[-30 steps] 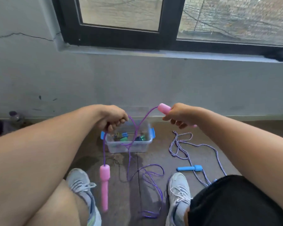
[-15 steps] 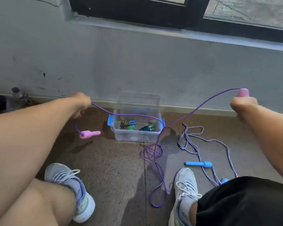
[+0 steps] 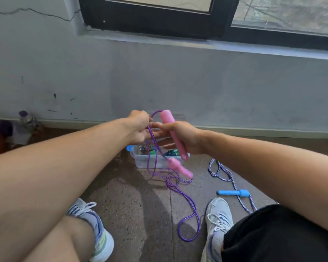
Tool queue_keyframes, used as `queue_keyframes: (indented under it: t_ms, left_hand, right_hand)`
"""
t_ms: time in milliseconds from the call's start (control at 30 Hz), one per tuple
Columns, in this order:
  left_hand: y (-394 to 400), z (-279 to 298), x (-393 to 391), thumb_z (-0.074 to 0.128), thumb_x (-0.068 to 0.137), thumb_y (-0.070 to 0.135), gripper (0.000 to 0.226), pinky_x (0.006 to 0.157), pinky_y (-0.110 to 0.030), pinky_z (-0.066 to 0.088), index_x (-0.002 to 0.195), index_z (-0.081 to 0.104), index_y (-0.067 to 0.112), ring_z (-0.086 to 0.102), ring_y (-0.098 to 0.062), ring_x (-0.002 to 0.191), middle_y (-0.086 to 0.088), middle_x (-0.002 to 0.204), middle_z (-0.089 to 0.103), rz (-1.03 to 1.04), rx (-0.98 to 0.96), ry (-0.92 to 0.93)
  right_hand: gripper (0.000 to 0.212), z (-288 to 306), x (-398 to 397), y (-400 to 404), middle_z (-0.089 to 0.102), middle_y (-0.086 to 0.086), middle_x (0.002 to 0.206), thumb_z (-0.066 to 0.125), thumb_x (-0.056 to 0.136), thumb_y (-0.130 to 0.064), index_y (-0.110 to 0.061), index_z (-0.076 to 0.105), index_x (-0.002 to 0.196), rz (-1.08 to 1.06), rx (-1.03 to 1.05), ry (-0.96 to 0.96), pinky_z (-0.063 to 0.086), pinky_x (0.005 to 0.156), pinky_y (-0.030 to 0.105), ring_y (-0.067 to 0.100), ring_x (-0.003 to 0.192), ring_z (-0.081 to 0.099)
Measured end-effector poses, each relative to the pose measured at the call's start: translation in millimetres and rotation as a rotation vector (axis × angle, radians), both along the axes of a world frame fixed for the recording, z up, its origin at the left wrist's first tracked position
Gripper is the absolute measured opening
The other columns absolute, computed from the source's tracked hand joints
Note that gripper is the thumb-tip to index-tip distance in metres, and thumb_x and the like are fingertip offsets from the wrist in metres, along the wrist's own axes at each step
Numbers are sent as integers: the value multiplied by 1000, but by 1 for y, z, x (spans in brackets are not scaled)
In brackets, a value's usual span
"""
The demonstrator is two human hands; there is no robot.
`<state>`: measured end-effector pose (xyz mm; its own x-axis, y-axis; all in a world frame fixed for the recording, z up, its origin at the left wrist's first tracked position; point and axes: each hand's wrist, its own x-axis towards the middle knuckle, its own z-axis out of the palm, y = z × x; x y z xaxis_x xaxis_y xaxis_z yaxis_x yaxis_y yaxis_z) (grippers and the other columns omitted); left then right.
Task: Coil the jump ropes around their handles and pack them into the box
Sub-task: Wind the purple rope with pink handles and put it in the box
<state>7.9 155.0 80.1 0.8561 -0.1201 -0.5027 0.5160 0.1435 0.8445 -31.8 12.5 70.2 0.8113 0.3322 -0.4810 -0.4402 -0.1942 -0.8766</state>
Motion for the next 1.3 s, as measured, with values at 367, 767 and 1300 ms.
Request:
queue_keyframes:
  t_ms: [367,767,1300]
  left_hand:
    - [15,0,13,29,105,8,22,36,-30,52,90,46,6,56,-23,54,-7,68,39,217,61,-100]
    - [63,-6,35,30,107,9,24,38,-30,54,90,47,8,51,-18,55,-7,69,41,377,119,-118]
    - [18,13,0,26,106,2,15,53,-51,59,100,39,-1,59,-29,60,-9,76,36,216,-114,-53]
  right_hand:
    - [15,-6,-13,-8,63,6,79,59,98,-16,-6,53,107,277,30,125,52,66,32,19,63,57]
    - [47,-24,-27,-32,52,19,90,49,61,-2,-4,51,108,406,-226,261,50,70,38,25,72,55]
    - [25,-44,-19,24,70,9,116,80,79,-8,-14,65,99,-93,-191,-98,53,88,37,15,92,62]
